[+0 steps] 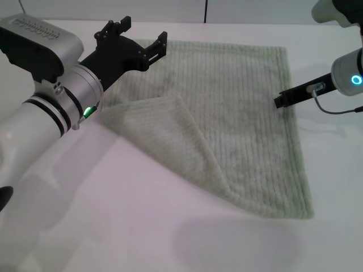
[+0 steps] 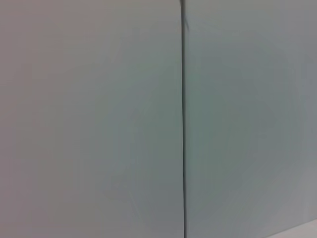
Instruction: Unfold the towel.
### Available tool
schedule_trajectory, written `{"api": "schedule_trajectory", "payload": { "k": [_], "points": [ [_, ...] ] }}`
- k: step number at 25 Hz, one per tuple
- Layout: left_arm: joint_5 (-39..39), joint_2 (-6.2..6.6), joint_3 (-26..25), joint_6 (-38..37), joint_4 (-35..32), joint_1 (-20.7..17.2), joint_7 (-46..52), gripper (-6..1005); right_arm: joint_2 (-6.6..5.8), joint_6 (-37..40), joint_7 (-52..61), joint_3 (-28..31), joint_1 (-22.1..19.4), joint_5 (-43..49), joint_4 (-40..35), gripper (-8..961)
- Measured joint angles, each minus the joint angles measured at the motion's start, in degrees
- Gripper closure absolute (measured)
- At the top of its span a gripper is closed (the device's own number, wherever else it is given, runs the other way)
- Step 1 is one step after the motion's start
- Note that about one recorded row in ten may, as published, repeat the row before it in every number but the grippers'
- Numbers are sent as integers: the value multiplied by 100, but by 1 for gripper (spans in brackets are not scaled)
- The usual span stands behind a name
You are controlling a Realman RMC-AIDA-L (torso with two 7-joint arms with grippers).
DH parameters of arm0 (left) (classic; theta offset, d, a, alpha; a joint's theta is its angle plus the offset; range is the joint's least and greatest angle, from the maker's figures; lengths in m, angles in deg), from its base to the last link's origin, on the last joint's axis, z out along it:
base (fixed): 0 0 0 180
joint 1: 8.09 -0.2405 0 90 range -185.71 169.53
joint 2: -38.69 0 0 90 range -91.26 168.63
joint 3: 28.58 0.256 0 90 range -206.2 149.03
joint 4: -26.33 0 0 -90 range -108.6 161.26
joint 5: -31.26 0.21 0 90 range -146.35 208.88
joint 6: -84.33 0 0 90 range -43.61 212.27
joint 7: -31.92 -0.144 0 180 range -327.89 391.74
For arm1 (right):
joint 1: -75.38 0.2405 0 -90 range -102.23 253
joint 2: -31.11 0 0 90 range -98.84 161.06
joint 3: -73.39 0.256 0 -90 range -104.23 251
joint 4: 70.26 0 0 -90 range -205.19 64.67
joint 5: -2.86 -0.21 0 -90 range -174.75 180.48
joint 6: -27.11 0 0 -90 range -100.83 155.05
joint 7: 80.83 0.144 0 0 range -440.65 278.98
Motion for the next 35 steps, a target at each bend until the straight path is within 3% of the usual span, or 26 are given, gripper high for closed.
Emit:
{"api": "schedule_trajectory", "payload": {
  "k": [7, 17, 27, 29, 35],
  "points": [
    [-2, 28, -8, 120, 227, -91, -92, 147, 2, -78, -3, -13, 3, 4, 98, 954],
    [-2, 83, -40, 1046, 959, -215, -522, 147, 2, -98, -8, -40, 4, 4, 128, 954],
    [-9, 288, 6, 2352, 2123, -357, -718, 146, 4, -100, -10, -41, -2, 3, 132, 954],
    [-12, 317, 3, 2964, 2557, -385, -895, 146, 6, -100, -10, -41, -7, 3, 132, 954],
    [-55, 217, -174, 4227, 3297, -435, -1341, 146, 9, -99, -10, -40, -11, 3, 132, 955]
  ]
}}
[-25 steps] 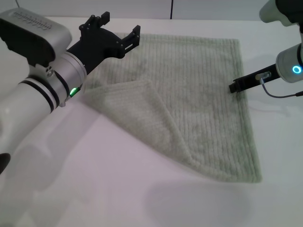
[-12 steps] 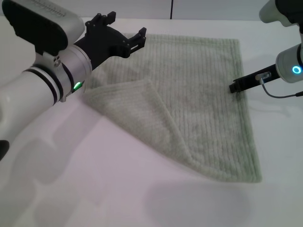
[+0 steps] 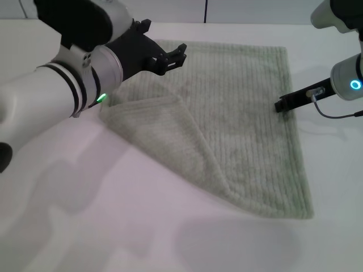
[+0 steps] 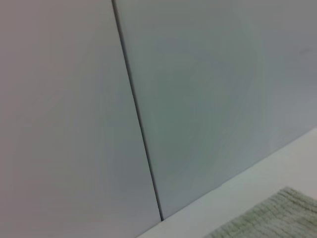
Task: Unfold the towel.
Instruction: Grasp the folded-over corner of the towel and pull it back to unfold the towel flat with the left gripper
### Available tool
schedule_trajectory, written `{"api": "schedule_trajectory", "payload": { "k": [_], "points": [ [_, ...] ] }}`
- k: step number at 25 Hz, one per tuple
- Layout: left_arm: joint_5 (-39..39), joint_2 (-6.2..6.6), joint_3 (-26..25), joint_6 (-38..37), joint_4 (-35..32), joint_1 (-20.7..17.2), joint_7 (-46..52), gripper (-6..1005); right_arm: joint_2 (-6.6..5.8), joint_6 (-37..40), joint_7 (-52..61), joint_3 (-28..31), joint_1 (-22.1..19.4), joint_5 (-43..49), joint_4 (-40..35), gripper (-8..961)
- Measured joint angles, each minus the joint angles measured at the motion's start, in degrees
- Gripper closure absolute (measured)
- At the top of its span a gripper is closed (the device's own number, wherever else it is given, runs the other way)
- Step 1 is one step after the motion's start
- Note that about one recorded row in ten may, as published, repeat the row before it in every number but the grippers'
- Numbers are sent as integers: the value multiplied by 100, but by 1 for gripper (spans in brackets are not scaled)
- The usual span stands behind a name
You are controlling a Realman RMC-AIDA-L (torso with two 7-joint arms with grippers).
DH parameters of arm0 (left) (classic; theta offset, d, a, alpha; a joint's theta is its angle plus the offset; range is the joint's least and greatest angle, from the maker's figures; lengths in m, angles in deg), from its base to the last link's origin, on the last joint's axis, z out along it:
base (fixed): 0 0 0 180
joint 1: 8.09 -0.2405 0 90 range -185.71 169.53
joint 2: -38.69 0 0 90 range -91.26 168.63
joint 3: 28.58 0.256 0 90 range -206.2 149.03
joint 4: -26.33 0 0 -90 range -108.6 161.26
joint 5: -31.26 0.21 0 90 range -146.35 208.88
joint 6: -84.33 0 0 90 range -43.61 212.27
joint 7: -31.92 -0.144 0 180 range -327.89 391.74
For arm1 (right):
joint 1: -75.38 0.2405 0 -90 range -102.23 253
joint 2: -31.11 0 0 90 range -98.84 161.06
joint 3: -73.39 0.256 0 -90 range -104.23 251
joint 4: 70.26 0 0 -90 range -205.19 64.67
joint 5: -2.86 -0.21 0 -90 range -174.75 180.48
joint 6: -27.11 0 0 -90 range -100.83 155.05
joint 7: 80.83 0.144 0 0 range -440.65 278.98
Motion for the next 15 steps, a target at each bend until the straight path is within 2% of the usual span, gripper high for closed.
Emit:
{"api": "schedule_trajectory", "payload": {
  "k": [1, 6, 9, 13, 15],
  "points": [
    [-25, -69, -95, 260, 104, -2, -151, 146, 1, 0, 0, 0, 1, 0, 0, 955],
    [-350, -194, -387, 900, 268, 83, -636, 146, 1, 0, 0, 0, 7, 0, -7, 955],
    [-1066, -329, -732, 1286, 315, 132, -1565, 146, 1, 0, 0, 0, 7, 0, -10, 955],
    [-2106, -605, -1381, 1821, 324, 143, -2948, 146, 1, 0, 1, 0, 8, 0, -19, 955],
    [-2601, -676, -1698, 2196, 318, 177, -3527, 146, 1, 0, 1, 0, 12, 0, -25, 955]
  ]
}}
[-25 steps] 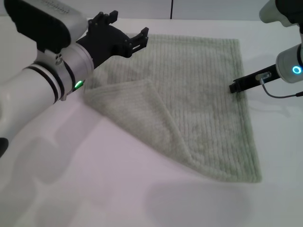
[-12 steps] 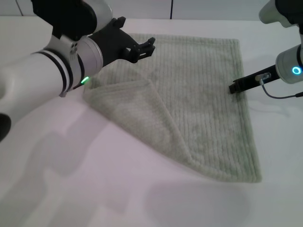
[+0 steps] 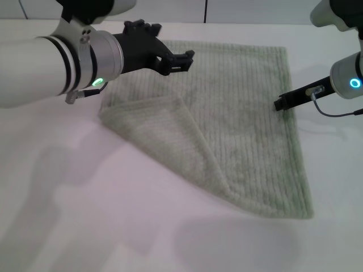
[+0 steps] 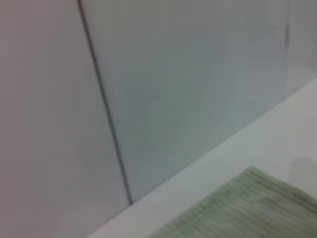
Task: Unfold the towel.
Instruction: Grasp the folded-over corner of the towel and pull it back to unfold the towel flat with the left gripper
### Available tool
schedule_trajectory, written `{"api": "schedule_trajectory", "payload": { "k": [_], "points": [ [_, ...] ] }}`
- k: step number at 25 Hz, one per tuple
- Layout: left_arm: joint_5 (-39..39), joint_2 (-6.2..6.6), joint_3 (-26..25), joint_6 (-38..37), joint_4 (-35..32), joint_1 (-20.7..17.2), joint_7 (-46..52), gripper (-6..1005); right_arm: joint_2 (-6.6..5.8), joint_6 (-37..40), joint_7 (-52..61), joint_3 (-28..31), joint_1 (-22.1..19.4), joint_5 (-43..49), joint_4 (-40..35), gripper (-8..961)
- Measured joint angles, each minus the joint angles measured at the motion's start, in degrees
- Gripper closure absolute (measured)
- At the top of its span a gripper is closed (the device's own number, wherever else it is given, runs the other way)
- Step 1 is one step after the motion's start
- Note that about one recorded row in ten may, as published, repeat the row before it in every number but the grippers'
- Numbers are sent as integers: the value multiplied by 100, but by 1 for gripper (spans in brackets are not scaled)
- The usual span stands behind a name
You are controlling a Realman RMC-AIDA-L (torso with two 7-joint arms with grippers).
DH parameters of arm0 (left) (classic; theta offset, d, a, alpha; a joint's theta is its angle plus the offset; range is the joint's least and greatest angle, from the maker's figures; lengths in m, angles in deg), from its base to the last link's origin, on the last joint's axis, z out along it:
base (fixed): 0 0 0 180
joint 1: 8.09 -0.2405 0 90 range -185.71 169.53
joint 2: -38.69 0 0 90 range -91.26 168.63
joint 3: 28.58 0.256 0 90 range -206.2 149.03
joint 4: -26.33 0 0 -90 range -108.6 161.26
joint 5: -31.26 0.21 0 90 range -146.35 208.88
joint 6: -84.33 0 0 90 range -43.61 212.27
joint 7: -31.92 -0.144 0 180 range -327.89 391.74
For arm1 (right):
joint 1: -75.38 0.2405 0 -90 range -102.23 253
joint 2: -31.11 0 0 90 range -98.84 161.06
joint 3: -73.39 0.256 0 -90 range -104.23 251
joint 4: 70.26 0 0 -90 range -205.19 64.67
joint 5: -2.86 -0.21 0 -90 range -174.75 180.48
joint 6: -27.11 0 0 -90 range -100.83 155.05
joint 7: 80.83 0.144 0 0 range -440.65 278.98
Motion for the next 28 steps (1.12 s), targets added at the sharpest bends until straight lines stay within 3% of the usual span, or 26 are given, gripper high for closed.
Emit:
{"api": "schedule_trajectory", "payload": {
  "k": [3, 10, 21, 28],
  "points": [
    [-463, 14, -244, 402, -11, 75, -306, 146, 0, 0, 0, 0, 0, 0, -16, 955],
    [-494, 3, -313, 657, -7, 75, -365, 146, 0, 2, 22, 0, 0, 0, -20, 955],
    [-448, -32, -207, 555, -1207, 615, -343, 146, 0, 29, 40, 3, 21, -14, -50, 955],
    [-342, -51, -193, 544, -1457, 760, -245, 145, -1, 1, 43, 0, 24, -6, -28, 954]
  ]
}}
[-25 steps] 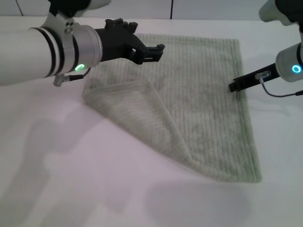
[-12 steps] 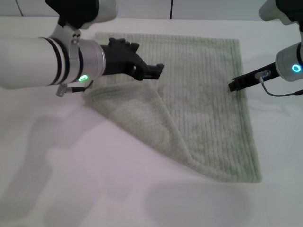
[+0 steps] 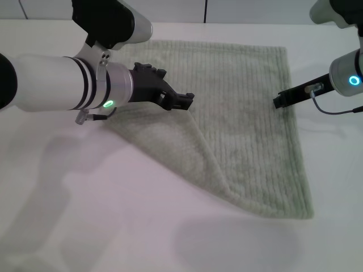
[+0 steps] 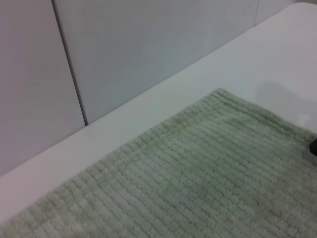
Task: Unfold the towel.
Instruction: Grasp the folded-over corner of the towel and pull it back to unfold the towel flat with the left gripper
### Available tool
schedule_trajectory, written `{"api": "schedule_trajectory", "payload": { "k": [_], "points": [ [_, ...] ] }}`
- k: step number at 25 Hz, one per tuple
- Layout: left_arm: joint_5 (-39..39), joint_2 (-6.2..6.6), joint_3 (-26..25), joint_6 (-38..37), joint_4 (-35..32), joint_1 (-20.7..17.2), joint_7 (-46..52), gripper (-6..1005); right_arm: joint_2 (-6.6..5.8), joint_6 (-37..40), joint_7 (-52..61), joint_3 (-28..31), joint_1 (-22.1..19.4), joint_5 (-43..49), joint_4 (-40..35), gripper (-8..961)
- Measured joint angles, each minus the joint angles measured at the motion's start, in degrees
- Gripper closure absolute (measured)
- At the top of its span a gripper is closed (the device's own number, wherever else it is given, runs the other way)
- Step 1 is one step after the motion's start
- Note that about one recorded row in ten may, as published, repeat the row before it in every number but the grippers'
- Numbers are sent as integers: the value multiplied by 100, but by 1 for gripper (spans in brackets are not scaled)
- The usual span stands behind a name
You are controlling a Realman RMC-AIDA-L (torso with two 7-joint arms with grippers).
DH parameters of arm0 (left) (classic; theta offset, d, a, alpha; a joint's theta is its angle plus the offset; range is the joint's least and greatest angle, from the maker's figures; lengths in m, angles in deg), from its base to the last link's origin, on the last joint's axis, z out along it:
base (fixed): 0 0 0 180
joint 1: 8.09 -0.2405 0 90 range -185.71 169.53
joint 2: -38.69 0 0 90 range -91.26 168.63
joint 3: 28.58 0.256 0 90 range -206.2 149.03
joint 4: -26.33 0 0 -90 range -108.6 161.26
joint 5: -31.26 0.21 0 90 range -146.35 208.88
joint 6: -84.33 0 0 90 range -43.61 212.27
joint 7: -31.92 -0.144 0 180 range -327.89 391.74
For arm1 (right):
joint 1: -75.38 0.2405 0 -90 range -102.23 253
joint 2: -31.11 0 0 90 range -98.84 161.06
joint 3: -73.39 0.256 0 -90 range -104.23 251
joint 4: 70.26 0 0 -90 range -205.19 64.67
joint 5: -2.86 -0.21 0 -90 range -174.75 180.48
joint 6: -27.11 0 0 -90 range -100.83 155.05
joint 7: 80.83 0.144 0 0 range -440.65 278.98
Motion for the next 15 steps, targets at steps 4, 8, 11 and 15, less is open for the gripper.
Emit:
{"api": "schedule_trajectory", "payload": {
  "k": [4, 8, 11, 15],
  "points": [
    [6, 0, 24, -17, -77, 61, 32, 145, 0, -26, 1, 0, -16, 3, 28, 954],
    [48, 2, 39, 30, -272, 234, 212, 145, 0, -34, 0, 0, -29, 5, 32, 954],
    [131, 4, 77, 151, -290, 303, 470, 145, 0, -36, 0, 0, -30, 6, 34, 954],
    [153, 4, 154, 213, -247, 324, 736, 145, 0, -36, 0, 0, -37, 7, 35, 954]
  ]
}}
